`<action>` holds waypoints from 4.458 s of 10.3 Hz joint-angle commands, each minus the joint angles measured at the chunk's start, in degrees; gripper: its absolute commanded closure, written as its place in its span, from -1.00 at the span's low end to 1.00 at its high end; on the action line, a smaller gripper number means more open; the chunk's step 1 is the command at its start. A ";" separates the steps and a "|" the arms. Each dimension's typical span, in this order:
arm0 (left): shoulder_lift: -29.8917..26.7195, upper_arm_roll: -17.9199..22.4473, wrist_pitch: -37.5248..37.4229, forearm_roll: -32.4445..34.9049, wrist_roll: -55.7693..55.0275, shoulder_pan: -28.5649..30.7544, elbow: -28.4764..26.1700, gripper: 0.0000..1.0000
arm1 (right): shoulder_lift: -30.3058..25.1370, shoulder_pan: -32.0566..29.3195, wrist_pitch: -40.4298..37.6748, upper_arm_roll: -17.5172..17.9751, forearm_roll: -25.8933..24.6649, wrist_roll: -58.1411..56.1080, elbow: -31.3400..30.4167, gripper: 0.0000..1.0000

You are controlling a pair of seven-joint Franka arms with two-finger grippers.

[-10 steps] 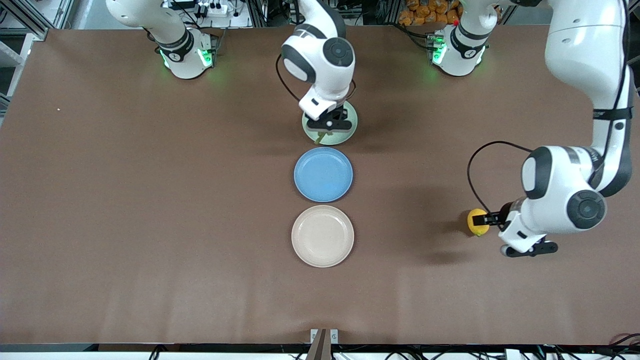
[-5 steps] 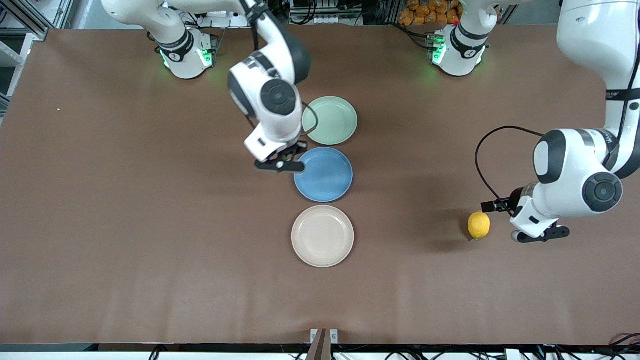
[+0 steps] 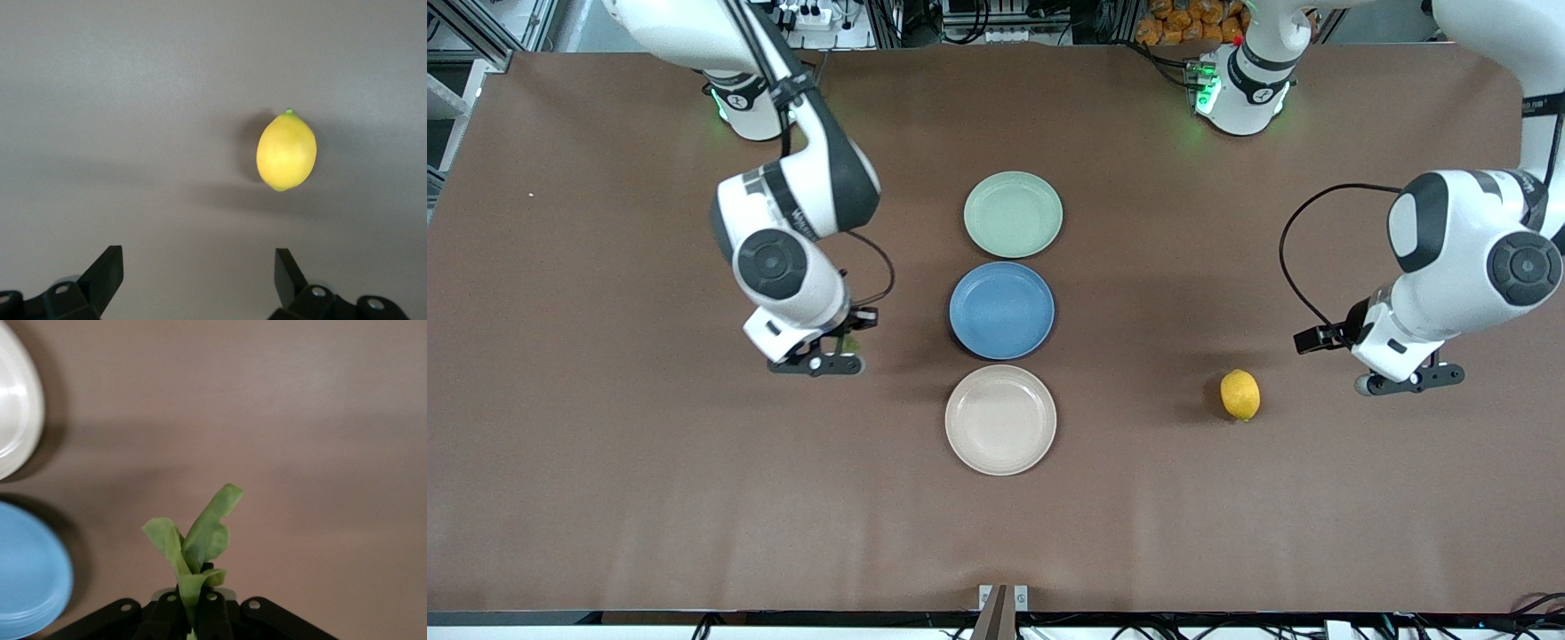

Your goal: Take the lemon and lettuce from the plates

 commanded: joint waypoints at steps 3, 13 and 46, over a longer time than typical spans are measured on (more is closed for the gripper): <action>-9.32 -0.56 1.92 1.46 -1.27 0.27 -9.81 -1.00 | 1.43 -10.82 -0.38 1.01 -5.72 -10.27 0.34 1.00; -13.64 -1.26 -6.66 2.25 3.91 0.27 1.14 -1.00 | 4.94 -24.21 9.80 1.36 -7.23 -22.33 -5.54 1.00; -15.04 -2.50 -30.78 0.32 8.40 -0.26 19.98 -1.00 | -20.10 -32.82 -31.76 8.22 -3.70 -23.56 11.59 -1.00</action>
